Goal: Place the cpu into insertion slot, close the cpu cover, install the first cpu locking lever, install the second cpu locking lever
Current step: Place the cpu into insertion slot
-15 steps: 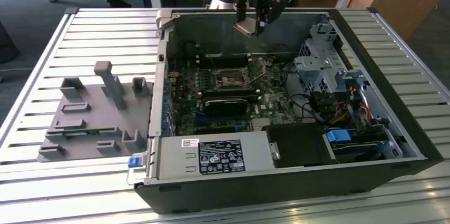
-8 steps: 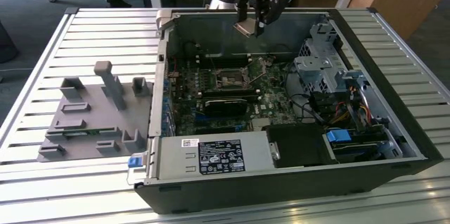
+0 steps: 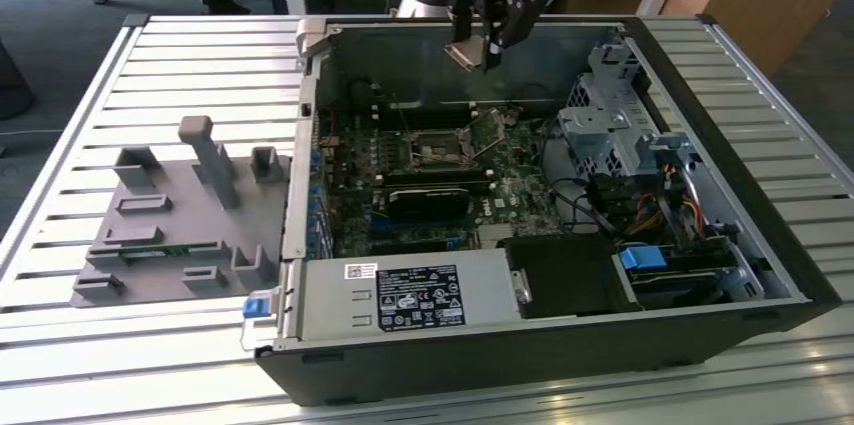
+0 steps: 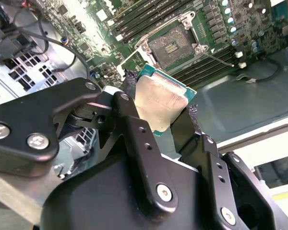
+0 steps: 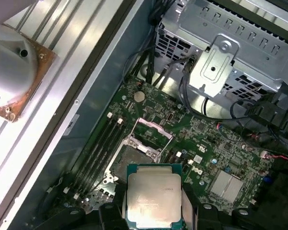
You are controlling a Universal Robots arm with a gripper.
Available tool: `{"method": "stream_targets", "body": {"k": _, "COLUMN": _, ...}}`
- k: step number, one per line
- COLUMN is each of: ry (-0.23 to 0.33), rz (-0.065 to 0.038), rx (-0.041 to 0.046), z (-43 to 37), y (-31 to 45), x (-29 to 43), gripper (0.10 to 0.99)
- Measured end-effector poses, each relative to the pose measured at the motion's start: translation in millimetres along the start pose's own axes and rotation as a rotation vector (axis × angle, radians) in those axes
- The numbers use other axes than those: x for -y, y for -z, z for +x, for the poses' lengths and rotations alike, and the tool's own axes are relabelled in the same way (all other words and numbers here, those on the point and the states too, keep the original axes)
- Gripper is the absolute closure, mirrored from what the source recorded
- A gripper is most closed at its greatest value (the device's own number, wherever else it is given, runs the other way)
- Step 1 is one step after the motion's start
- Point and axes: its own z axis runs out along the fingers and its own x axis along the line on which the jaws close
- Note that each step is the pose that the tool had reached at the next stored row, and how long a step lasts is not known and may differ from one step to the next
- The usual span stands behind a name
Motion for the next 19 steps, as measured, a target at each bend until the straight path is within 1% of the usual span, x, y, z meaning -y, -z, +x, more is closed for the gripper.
{"method": "stream_targets", "body": {"k": 13, "ry": -0.149, "rz": -0.001, "rx": 0.0143, "z": 0.0, "y": -1.4, "x": 0.1, "gripper": 0.545}}
{"method": "stream_targets", "body": {"k": 19, "ry": -0.229, "rz": -0.002, "rx": 0.0216, "z": 0.0, "y": -2.6, "x": 0.2, "gripper": 0.545}}
